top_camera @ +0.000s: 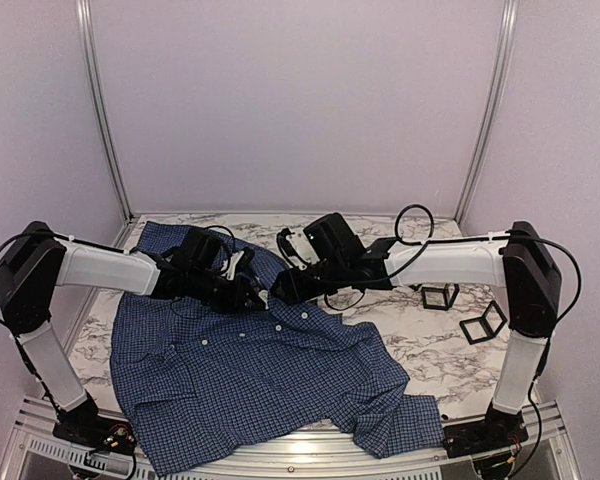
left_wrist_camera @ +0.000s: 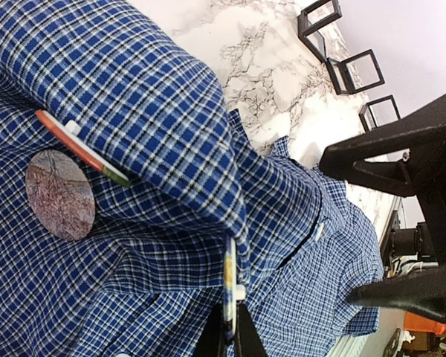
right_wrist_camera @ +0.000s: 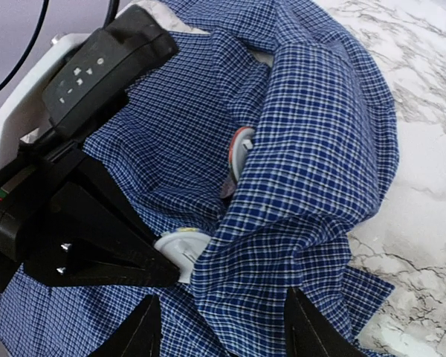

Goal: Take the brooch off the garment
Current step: Open the brooch with the flattened clothing.

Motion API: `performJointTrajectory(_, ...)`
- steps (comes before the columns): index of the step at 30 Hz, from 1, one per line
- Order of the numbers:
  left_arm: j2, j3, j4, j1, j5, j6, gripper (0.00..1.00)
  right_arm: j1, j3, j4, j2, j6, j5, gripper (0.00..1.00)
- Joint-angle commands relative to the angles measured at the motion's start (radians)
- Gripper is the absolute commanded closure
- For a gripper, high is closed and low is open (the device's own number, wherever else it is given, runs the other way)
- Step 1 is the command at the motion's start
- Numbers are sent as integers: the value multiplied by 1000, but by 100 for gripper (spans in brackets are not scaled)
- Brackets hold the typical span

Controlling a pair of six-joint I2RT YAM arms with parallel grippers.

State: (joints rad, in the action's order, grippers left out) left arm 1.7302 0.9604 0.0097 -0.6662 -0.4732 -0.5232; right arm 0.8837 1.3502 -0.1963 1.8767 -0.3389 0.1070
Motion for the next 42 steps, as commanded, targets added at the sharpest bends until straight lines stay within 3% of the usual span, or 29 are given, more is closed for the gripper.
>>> performJointTrajectory(1,14,23,-38,6,-50,42,100,-21,-20,102,22,-21,122,46)
performJointTrajectory(12,14,4,89,13,-127,26,100,-116,-179,445,28,-233,441,47)
performJointTrajectory(33,22,-35,242,14,-170,-58,100,-165,-381,904,66,-571,546,49)
performJointTrajectory(42,17,-49,275,13,-174,-79,100,-167,-372,963,102,-628,546,51)
